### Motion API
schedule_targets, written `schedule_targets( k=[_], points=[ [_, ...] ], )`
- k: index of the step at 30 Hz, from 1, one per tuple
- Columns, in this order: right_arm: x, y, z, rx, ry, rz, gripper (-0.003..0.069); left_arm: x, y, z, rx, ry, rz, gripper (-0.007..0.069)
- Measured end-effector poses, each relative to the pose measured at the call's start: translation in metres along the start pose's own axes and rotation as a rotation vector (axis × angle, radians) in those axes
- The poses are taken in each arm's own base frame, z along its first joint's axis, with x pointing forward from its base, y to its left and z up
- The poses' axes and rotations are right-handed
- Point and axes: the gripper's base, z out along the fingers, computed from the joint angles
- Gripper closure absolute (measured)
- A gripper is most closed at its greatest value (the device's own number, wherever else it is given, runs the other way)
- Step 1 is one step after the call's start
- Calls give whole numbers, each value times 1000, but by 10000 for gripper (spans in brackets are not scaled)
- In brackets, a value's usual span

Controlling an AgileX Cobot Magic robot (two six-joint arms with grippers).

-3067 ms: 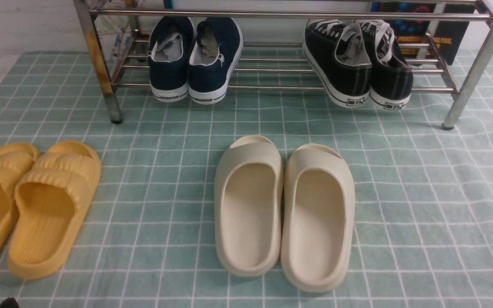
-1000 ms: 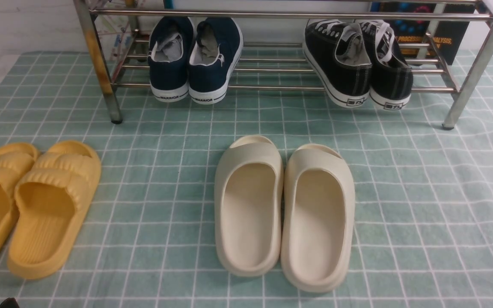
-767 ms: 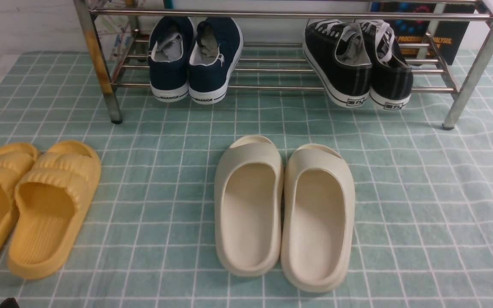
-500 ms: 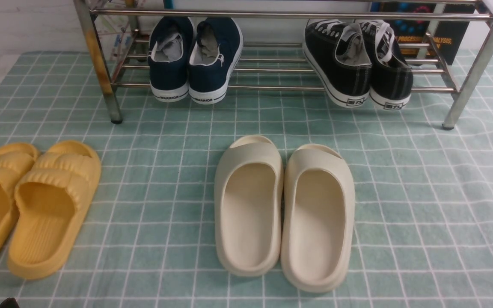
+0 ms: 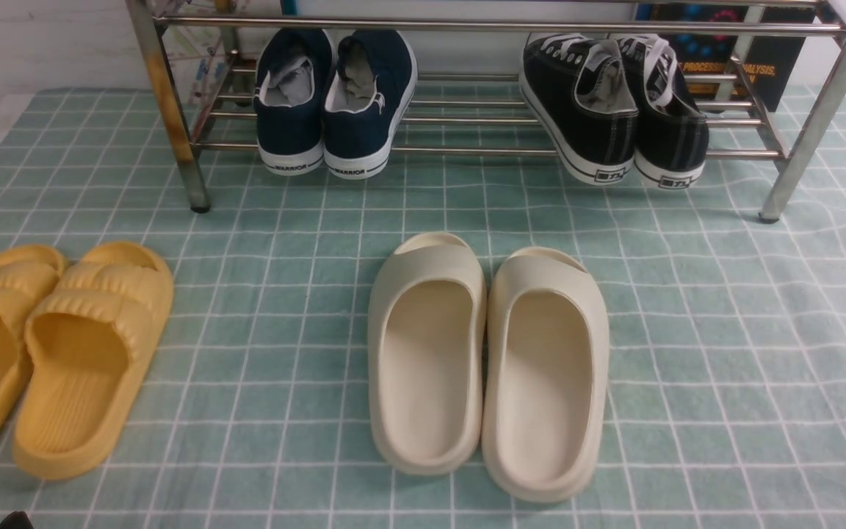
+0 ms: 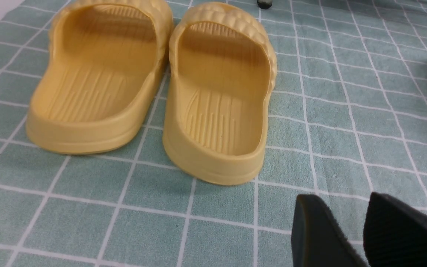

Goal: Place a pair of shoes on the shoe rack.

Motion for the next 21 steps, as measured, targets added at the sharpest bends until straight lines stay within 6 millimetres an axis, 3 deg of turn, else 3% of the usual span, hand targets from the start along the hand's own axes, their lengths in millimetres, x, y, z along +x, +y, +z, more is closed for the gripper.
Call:
schedule_targets(
  k=[21],
  points=[
    [0, 0, 0, 1, 0, 0, 588, 0, 0, 0, 0, 0, 0, 396]
  ],
)
